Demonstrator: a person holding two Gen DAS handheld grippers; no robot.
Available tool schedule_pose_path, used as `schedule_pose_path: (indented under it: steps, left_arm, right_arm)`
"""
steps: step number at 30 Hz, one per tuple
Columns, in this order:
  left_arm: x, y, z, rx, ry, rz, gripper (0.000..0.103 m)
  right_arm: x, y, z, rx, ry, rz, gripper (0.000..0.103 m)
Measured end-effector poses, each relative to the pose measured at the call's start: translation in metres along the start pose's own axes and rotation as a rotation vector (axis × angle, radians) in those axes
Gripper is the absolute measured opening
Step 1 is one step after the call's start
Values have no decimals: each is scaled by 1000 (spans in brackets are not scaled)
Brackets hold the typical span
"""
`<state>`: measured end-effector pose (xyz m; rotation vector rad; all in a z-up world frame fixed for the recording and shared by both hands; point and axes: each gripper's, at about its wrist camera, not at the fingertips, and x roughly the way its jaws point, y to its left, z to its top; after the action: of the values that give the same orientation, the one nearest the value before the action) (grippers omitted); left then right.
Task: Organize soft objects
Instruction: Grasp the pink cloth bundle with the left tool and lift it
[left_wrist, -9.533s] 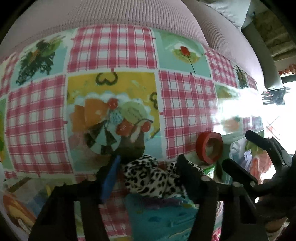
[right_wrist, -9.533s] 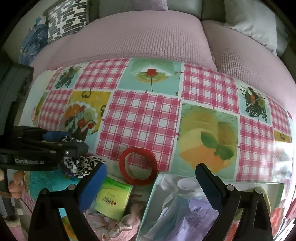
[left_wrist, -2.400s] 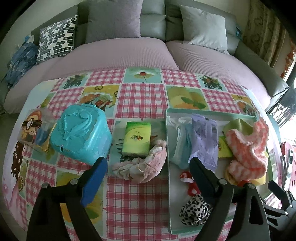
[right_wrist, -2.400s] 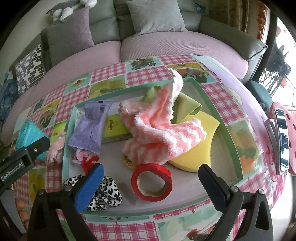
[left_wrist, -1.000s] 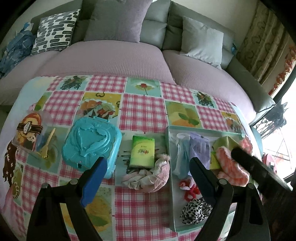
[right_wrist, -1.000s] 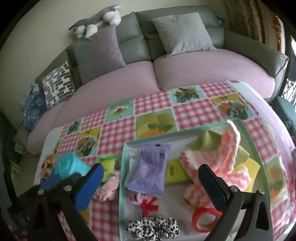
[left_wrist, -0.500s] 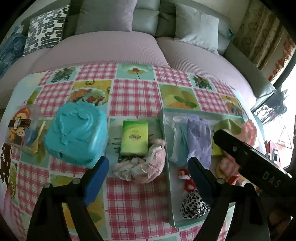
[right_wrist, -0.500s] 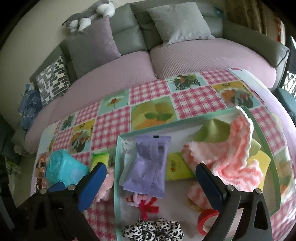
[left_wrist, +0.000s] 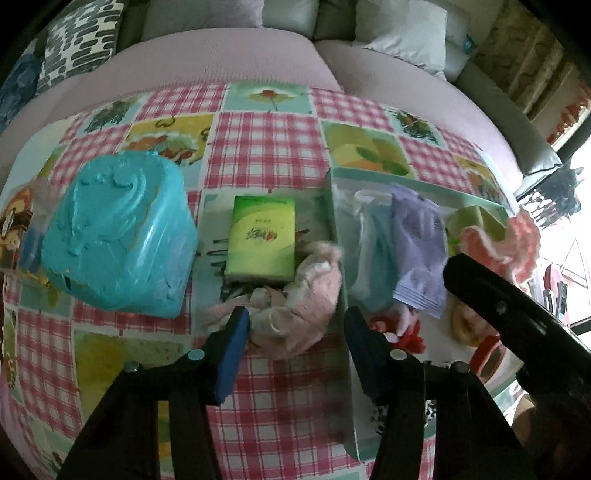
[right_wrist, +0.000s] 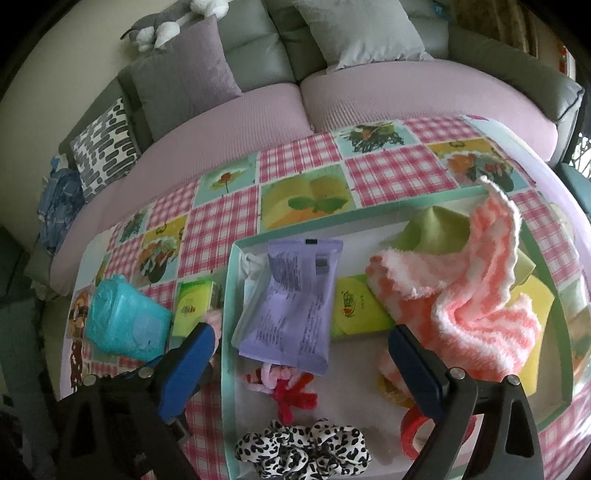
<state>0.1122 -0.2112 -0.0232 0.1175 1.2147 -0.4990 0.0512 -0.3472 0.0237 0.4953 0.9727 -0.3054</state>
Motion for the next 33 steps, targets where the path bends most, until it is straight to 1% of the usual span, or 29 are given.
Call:
schedule_pose_path:
  steps: [6, 9, 11, 13, 17, 18, 19, 22, 26, 30, 33]
  left_arm:
    - [3, 1, 1, -6, -5, -1, 54]
    - [7, 1, 1, -9, 2, 3, 45]
    - [9, 2, 1, -15, 5, -3, 41]
    - [9, 4, 2, -28, 4, -17, 30]
    - [9, 8, 1, -50, 3, -47, 21]
    - [10, 9, 1, -56, 3, -54, 17]
    - [9, 9, 0, -58, 3, -60, 15]
    - [7, 9, 1, -61, -12, -71, 12]
    - [-2, 10, 1, -64, -43, -84, 11]
    - [-16, 13, 4, -66, -83, -96, 11]
    - [-31, 16, 7, -68, -132, -98, 10]
  right_arm:
    - [6, 3, -4, -12, 29, -2, 97]
    - [6, 6, -5, -21, 29, 1, 97]
    - [5, 9, -5, -28, 23, 6, 96]
    - [3, 11, -4, -34, 20, 10, 96]
    - [3, 12, -5, -33, 17, 12, 96]
    - [2, 12, -4, -31, 17, 11, 96]
    - [2, 11, -4, -29, 15, 12, 96]
    - [1, 11, -3, -27, 11, 13, 96]
    - [-2, 12, -1, -21, -3, 25, 96]
    - [-7, 14, 1, -17, -19, 30, 96]
    - [-13, 16, 3, -19, -41, 32, 96]
